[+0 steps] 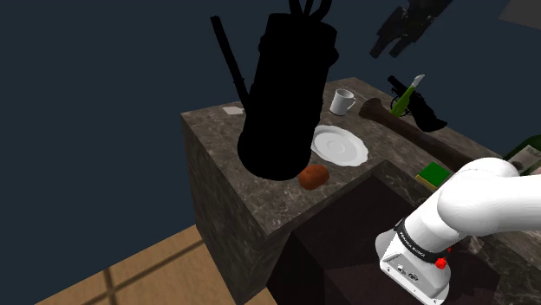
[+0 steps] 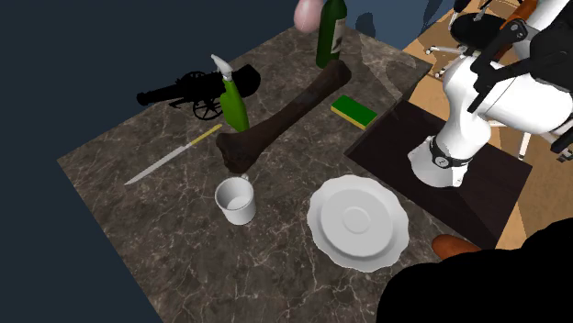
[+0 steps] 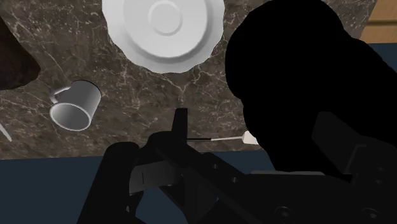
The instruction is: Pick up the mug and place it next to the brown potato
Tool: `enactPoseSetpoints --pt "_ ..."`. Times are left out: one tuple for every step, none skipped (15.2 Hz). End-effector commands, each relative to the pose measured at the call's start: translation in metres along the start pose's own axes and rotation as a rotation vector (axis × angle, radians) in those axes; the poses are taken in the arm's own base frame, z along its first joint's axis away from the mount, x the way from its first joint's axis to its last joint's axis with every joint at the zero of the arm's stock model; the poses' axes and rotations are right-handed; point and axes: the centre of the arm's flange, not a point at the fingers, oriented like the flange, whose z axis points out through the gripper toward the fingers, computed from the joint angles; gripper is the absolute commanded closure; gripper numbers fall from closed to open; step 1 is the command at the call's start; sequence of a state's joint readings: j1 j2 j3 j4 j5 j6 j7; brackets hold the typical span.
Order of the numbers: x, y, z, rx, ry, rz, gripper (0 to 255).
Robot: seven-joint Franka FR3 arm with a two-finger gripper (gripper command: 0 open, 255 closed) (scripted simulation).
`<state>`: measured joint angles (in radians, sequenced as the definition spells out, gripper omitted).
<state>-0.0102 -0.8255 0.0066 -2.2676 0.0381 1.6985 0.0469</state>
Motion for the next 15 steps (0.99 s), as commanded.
enactPoseSetpoints --pt "0.000 0.000 0.000 0.000 0.000 0.000 0" --pt "0.007 0.007 0.009 -0.003 -0.007 0.001 0" --pt "0.015 0.014 0.018 -0.007 -0.015 0.002 0" --pt "0.022 0.021 0.027 -0.010 -0.022 0.004 0" --pt "0.029 0.028 0.036 -0.014 -0.029 0.005 0" --pt "0.036 0.036 0.045 -0.017 -0.037 0.006 0" --pt "0.043 0.043 0.054 -0.020 -0.044 0.007 0" --pt "0.050 0.050 0.063 -0.024 -0.051 0.009 0" --pt "0.057 0.058 0.072 -0.027 -0.059 0.010 0" --pt "0.063 0.065 0.081 -0.031 -0.066 0.011 0" --pt "0.070 0.072 0.090 -0.034 -0.073 0.012 0" --pt "0.077 0.080 0.099 -0.037 -0.081 0.014 0" --pt "0.083 0.087 0.108 -0.041 -0.088 0.015 0" --pt "0.090 0.095 0.117 -0.044 -0.095 0.016 0" --pt "0.096 0.102 0.126 -0.047 -0.103 0.017 0"
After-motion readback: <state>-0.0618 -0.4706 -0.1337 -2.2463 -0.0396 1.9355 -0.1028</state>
